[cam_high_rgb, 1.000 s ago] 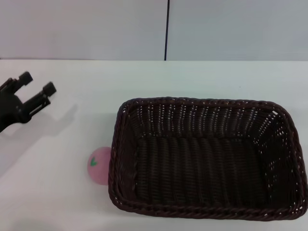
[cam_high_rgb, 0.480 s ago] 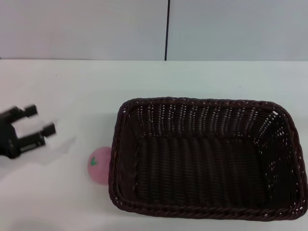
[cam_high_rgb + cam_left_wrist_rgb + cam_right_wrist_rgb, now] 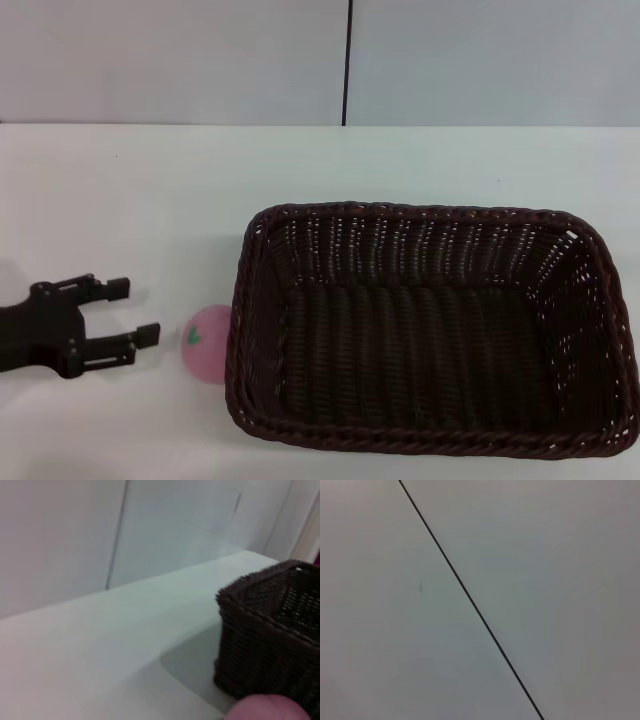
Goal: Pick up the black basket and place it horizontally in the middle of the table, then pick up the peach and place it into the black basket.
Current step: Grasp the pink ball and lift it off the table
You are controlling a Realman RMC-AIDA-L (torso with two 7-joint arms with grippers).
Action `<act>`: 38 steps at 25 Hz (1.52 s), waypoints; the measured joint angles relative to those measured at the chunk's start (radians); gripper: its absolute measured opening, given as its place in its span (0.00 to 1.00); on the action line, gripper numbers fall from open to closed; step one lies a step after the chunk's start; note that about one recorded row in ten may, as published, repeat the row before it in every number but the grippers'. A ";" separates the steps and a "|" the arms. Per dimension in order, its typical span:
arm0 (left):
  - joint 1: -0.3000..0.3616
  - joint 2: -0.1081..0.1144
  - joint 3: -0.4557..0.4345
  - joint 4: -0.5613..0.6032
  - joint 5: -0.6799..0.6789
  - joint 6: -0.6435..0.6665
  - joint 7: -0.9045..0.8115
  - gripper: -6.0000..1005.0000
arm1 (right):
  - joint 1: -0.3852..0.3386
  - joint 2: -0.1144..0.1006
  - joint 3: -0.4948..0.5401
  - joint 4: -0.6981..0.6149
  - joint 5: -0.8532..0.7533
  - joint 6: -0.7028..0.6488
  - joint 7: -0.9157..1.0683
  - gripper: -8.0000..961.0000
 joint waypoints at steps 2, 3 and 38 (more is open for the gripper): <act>-0.011 -0.010 0.005 -0.006 0.028 0.000 0.000 0.67 | 0.000 -0.001 0.000 0.001 0.000 0.001 -0.001 0.57; -0.013 -0.012 0.006 -0.007 0.034 -0.001 0.000 0.67 | 0.000 -0.001 0.001 0.005 0.000 0.002 -0.003 0.57; -0.081 -0.024 0.051 -0.145 0.047 -0.071 0.036 0.66 | 0.005 -0.006 0.001 0.040 0.000 0.006 -0.021 0.57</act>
